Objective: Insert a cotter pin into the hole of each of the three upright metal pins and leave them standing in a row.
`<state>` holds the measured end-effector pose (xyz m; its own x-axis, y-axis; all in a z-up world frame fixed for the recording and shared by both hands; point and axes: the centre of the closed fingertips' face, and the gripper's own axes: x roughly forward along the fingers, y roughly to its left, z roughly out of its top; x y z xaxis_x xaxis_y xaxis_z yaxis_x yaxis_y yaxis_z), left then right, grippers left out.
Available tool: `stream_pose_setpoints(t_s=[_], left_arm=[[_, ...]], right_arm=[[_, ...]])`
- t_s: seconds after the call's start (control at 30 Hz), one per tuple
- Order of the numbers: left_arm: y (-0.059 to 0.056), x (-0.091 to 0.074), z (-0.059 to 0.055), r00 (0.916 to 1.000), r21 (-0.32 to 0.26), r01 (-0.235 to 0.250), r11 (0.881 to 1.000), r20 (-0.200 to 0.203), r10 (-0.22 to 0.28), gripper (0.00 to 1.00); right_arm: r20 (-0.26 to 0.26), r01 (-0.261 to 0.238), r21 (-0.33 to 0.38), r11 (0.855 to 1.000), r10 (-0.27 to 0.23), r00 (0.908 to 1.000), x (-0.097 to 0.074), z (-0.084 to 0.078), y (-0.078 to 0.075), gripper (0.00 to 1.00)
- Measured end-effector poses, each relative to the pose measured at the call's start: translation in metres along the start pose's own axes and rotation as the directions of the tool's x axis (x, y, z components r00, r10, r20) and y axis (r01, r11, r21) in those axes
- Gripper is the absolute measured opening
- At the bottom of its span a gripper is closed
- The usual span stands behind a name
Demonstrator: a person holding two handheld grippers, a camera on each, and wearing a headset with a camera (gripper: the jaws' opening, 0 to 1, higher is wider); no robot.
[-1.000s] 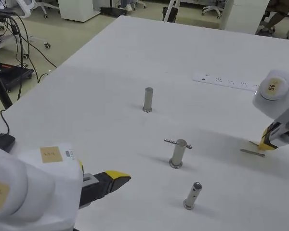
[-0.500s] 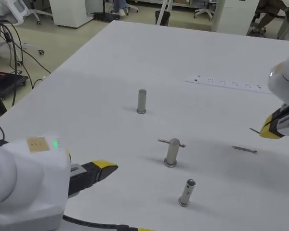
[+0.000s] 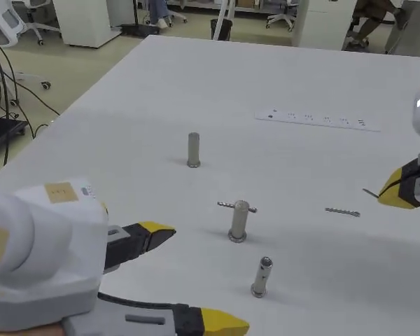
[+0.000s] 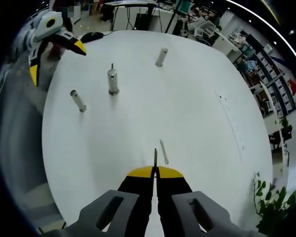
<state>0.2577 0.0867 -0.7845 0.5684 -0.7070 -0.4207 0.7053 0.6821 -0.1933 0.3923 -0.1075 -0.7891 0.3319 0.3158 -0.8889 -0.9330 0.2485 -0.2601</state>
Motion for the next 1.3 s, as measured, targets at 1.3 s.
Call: stream_pose_setpoints(t_s=[1.3], left_arm=[[-0.01, 0.052, 0.052, 0.9917, -0.261, 0.111, 0.959, 0.093, -0.089, 0.53]], right_arm=[[0.297, 0.061, -0.112, 0.992, -0.025, 0.9544, -0.013, 0.053, 0.094, 0.02]])
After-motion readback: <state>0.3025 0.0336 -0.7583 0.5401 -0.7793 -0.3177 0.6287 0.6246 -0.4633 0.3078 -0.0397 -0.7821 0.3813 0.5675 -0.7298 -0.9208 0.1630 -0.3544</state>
